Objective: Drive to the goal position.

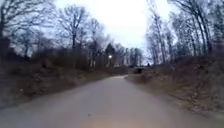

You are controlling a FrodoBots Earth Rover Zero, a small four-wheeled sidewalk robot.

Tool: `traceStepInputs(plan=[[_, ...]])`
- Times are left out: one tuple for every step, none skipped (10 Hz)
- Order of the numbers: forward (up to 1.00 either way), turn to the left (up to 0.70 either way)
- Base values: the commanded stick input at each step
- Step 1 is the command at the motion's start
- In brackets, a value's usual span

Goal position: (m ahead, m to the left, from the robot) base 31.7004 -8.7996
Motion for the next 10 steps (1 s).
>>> traceStepInputs(plan=[[1.00,0.00],[1.00,0.00],[1.00,0.00],[1.00,0.00],[1.00,0.01],[1.00,0.35],[1.00,0.00],[1.00,0.00],[1.00,0.00],[1.00,0.00]])
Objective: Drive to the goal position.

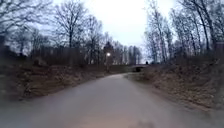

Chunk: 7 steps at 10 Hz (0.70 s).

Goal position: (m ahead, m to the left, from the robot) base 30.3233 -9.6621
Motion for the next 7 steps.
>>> traceStepInputs(plan=[[1.00,0.00],[1.00,0.00],[1.00,0.00],[1.00,0.00],[1.00,0.00],[1.00,0.00],[1.00,0.00]])
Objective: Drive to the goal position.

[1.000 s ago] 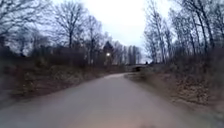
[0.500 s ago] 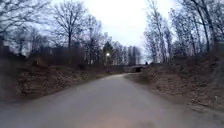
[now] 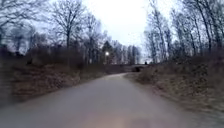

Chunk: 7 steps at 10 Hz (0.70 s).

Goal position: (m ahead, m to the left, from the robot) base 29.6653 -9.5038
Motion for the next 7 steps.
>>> traceStepInputs(plan=[[1.00,0.00],[1.00,0.00],[1.00,0.00],[1.00,0.00],[1.00,0.00],[1.00,0.00],[1.00,0.00]])
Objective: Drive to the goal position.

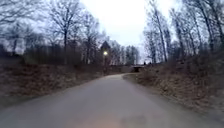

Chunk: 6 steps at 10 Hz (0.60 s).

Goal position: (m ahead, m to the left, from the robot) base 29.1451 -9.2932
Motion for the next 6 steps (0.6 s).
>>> traceStepInputs(plan=[[1.00,0.00],[1.00,0.00],[1.00,0.00],[1.00,0.00],[1.00,0.00],[1.00,0.00]])
